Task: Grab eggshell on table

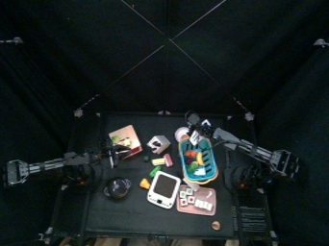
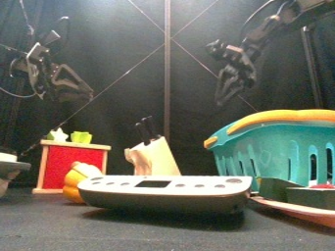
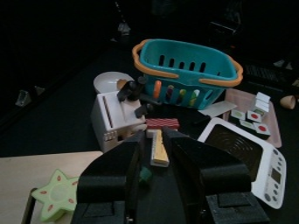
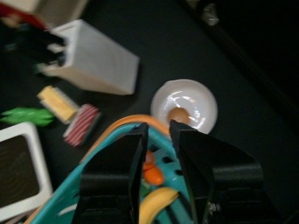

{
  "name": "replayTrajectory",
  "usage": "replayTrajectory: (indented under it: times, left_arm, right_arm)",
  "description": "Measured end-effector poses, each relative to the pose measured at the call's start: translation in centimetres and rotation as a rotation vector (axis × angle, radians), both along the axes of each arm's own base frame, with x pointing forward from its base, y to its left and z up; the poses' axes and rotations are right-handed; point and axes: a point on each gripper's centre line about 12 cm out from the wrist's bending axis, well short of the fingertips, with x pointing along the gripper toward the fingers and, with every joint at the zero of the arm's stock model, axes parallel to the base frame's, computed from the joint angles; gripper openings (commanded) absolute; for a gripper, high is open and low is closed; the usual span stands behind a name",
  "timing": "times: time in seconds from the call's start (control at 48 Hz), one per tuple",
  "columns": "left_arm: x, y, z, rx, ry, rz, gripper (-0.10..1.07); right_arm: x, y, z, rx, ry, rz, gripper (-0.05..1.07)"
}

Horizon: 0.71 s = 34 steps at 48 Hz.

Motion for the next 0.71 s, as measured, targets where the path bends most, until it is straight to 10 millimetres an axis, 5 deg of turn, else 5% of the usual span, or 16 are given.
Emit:
replayTrajectory:
  times: [0.188, 0.333, 0.708]
  left_arm:
    - [-0.1, -0.1, -0.4, -0.007, 0.009, -0.002, 0.68]
    - [-0.1, -0.6, -0.8, -0.015, 0.015, -0.024, 0.68]
    - [-0.2, -1.7, -1.7, -0.032, 0.037, -0.068, 0.68]
  right_arm:
    - [-3.4, 5.8, 2.0, 0.182, -0.239, 0.033, 0.7]
    - [-6.1, 8.9, 0.7, 0.36, -0.33, 0.005, 0.7]
    - [-6.4, 17.9, -4.4, 0.678, -0.05, 0.089, 0.7]
